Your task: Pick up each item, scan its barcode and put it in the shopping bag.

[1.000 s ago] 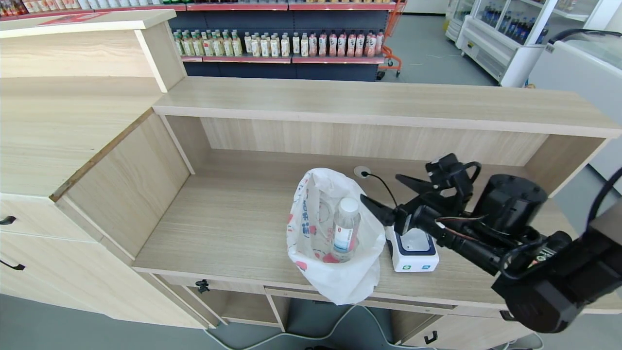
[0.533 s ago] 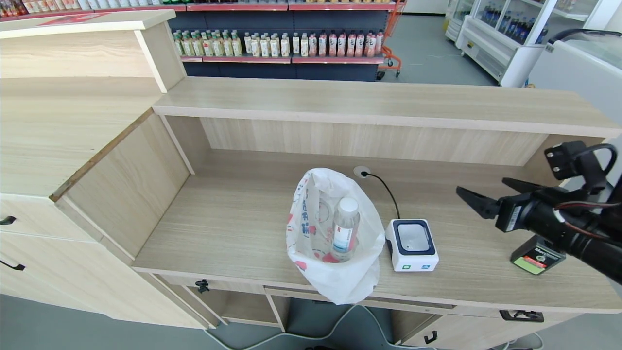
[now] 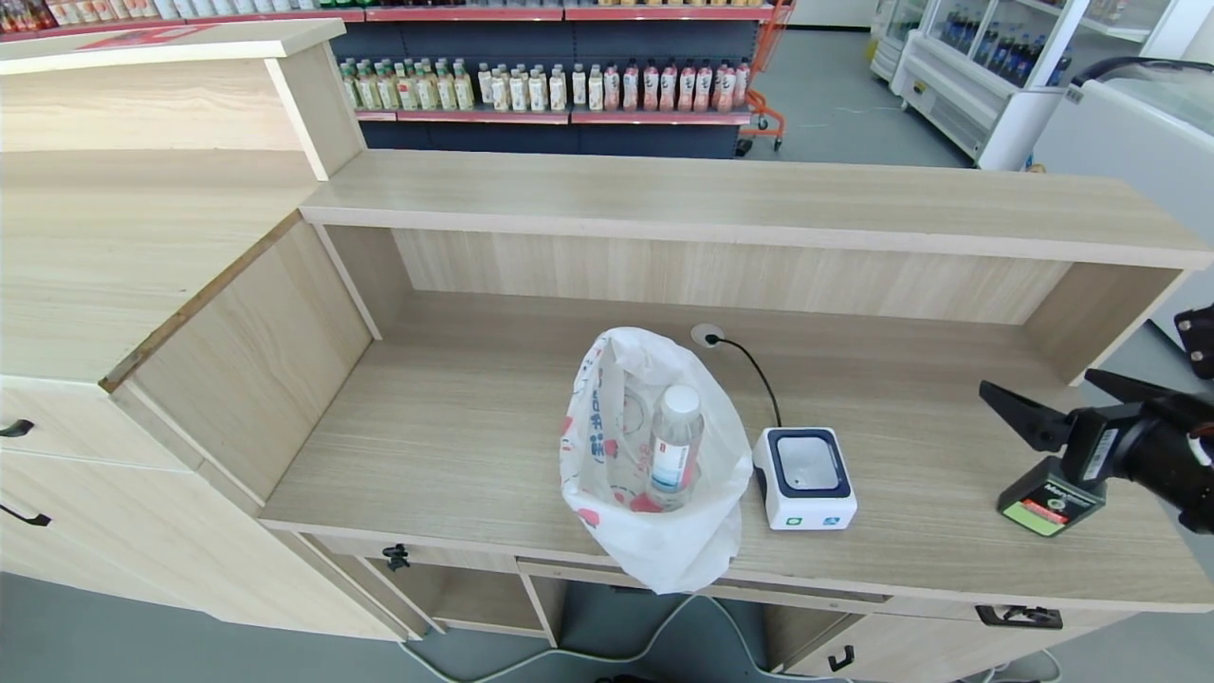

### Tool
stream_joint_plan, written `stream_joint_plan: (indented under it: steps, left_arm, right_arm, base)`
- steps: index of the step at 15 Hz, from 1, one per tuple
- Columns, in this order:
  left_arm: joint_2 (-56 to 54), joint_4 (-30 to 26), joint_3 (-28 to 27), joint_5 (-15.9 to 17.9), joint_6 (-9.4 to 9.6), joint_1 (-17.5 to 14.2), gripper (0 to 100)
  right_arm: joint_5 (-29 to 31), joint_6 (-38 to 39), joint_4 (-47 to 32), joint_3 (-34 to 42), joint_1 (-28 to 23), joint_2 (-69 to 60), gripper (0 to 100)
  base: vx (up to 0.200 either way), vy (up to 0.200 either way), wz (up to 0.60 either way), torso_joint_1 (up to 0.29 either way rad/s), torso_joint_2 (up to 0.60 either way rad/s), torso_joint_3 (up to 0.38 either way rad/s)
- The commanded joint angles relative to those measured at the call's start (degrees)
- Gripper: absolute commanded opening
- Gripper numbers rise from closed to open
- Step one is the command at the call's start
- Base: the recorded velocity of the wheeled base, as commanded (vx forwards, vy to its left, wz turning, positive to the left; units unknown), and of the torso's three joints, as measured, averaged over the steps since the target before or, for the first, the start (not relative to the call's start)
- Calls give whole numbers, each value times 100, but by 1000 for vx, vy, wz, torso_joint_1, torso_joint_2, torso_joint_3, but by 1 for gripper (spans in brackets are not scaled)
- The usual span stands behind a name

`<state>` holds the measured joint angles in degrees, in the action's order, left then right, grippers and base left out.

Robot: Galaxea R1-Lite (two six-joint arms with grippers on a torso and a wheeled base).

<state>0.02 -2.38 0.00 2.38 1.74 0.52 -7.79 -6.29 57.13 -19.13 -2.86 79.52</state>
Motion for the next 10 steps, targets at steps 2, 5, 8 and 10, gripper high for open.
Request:
stream_joint_plan:
  steps: [2, 5, 8, 10]
  left_arm:
    - [-2, 0, 0, 0, 19, 0, 100]
    - [-2, 0, 0, 0, 10, 0, 100]
    - [-2, 0, 0, 0, 1, 0, 100]
    - [-2, 0, 0, 0, 1, 0, 100]
  right_arm:
    - [6, -259, -272, 172, -628, -42, 100]
    - [-12, -259, -307, 199, -751, -15, 100]
    - [-47, -259, -307, 287, -742, -15, 100]
    - [-47, -259, -307, 436, -742, -42, 100]
  base:
    - [0, -200, 0, -2, -2, 0]
    - [0, -200, 0, 4, 1, -1]
    - [0, -200, 0, 2, 1, 2]
    - [0, -200, 0, 2, 2, 5]
